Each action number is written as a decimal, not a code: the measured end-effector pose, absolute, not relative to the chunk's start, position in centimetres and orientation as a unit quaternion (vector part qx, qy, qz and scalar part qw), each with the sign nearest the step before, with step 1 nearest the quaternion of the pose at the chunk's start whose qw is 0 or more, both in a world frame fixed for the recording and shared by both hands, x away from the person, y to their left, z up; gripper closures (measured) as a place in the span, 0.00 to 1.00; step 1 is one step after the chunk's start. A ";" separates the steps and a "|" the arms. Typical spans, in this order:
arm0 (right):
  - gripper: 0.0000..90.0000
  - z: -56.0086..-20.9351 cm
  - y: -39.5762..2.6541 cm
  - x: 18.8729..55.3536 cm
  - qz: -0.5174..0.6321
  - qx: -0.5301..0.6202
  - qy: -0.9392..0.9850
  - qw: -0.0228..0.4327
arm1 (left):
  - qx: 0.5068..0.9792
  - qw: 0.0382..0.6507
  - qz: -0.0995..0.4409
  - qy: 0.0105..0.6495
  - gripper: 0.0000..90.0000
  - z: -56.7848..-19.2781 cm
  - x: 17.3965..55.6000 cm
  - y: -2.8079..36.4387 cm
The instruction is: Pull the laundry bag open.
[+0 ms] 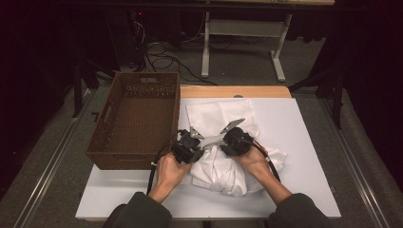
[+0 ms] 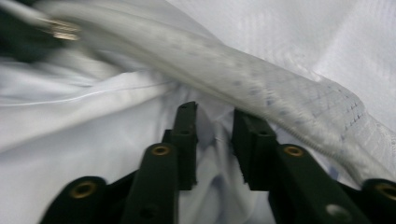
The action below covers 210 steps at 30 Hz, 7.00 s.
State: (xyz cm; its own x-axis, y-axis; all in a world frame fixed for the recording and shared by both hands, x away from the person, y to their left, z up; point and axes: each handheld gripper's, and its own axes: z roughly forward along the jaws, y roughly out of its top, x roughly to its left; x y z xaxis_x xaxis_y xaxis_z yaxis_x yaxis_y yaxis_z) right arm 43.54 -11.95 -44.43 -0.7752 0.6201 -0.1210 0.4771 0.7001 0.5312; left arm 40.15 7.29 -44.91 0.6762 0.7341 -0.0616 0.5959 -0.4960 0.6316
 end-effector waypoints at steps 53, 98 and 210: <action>0.97 -44.2 -13.6 44.9 0.224 0.332 0.906 0.133 | 0.859 0.320 0.111 0.385 0.92 -44.9 39.6 7.3; 0.88 -46.8 -10.4 42.2 0.184 0.267 0.940 0.103 | 0.855 0.326 0.099 0.392 0.91 -45.1 39.7 7.5; 0.48 -42.3 -12.7 41.0 0.245 0.283 0.917 0.136 | 0.857 0.338 0.085 0.380 0.91 -44.9 39.3 7.4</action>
State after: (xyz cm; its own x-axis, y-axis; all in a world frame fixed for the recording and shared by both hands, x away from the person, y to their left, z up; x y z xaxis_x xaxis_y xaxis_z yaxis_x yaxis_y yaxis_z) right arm 40.98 -12.74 -42.26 -0.8025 0.5863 -0.1109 0.4525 0.7191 0.5274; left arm 39.28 7.36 -44.86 0.6966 0.7087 -0.1116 0.5940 -0.4825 0.6437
